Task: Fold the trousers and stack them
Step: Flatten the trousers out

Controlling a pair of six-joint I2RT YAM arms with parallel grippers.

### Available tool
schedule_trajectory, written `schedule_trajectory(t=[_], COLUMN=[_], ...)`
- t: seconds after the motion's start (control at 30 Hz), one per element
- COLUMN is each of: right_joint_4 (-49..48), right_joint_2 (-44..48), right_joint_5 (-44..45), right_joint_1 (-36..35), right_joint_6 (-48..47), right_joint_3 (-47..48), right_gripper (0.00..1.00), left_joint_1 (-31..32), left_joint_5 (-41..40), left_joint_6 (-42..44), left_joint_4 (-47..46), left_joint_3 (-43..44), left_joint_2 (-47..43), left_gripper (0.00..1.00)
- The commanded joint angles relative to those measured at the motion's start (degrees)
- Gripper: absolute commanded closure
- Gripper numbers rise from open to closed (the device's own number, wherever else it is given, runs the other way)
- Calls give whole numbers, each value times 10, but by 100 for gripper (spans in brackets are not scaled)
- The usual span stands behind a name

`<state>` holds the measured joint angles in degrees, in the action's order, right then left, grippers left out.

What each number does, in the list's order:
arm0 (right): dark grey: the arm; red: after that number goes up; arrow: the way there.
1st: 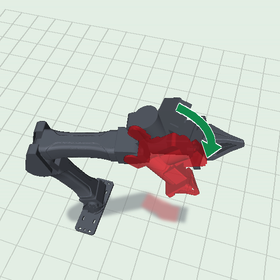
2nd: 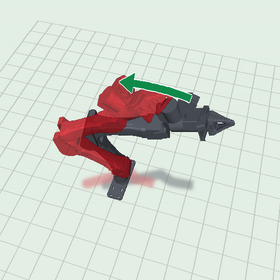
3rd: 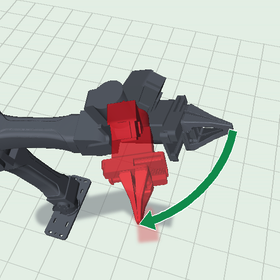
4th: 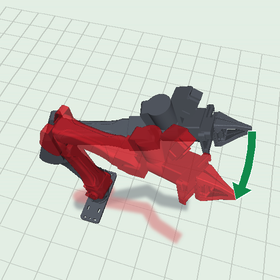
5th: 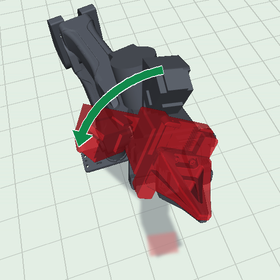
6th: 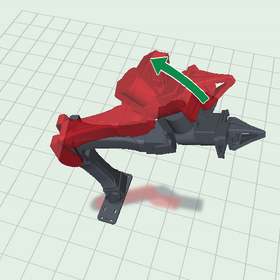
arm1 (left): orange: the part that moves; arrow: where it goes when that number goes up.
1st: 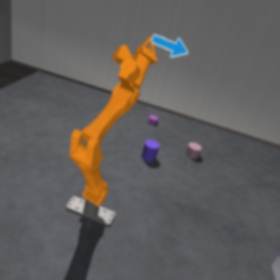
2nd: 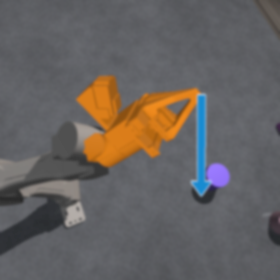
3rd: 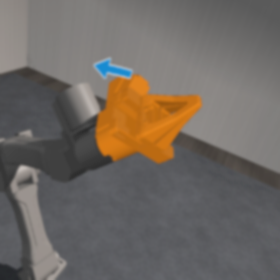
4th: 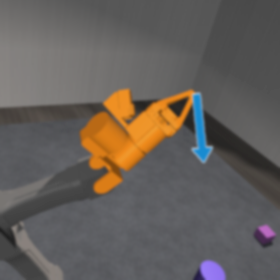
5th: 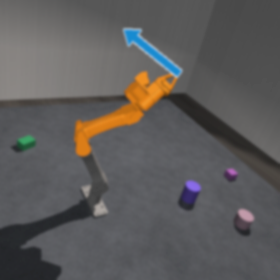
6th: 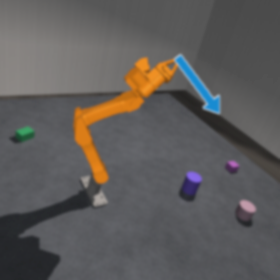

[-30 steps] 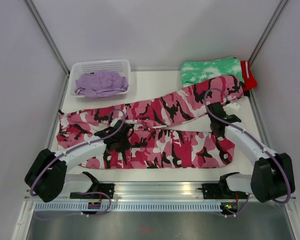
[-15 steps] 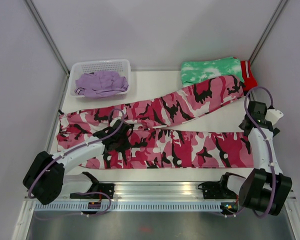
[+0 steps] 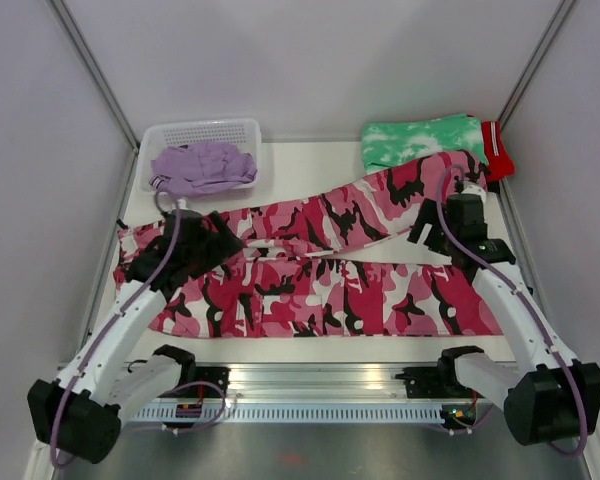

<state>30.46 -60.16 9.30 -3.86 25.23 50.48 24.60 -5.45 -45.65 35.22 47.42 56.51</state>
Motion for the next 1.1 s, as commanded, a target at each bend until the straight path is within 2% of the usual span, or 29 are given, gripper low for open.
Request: schedule_trajectory(t=[0.0, 0.03, 0.07, 0.13, 0.17, 0.27, 0.43, 0.63, 0.73, 0.77, 0.83, 0.93, 0.97, 1.0, 1.03, 1.07], right_joint_4=[-46, -52, -66, -81, -94, -115, -143, -144, -149, -149, -139, -134, -137, -139, -142, -144], right_joint_2=[-15, -23, -29, -41, -44, -61, -85, -93, -90, -90, -94, -92, -90, -87, -83, -80], right_joint_5=[-38, -41, -50, -57, -63, -67, -87, -71, -61, -57, -40, -19, -17, -15, -10, 5], right_joint_1=[-57, -67, -85, -105, -125, -156, -171, -173, -173, -173, -172, -173, -172, -173, -172, -172], right_joint_6=[1, 7, 10, 15, 19, 26, 31, 23, 20, 18, 17, 24, 33, 39, 45, 59], right_joint_3=[-31, -33, -35, -42, -43, -48, -62, -59, -60, -61, -57, -55, -63, -66, -71, -81], right_gripper=[2, 2, 2, 2, 2, 2, 2, 2, 2, 2, 2, 2, 2, 2, 2, 2], left_joint_1=[-124, -160, -225, -299, -363, -448, -496, -521, -522, -521, -522, -522, -522, -522, -523, -524], left_joint_5=[23, 26, 40, 74, 83, 67, -49, -87, -87, -85, -82, -84, -88, -90, -90, -91], left_joint_6=[6, 10, 13, 17, 17, 4, -67, -127, -129, -125, -117, -91, -82, -79, -75, -76], left_joint_4=[76, 85, 92, 105, 108, 116, 115, 94, 58, 42, 26, 8, 5, 1, 0, 1], left_joint_3=[0, -3, -11, -20, -28, -50, -69, -103, -125, -131, -135, -131, -131, -131, -136, -139], left_joint_2=[-27, -28, -27, -15, -10, 11, 47, 113, 138, 144, 149, 160, 163, 169, 170, 171], left_gripper=[0, 0, 0, 0, 0, 0, 2, 11, 26, 35, 40, 56, 74, 84, 98, 98])
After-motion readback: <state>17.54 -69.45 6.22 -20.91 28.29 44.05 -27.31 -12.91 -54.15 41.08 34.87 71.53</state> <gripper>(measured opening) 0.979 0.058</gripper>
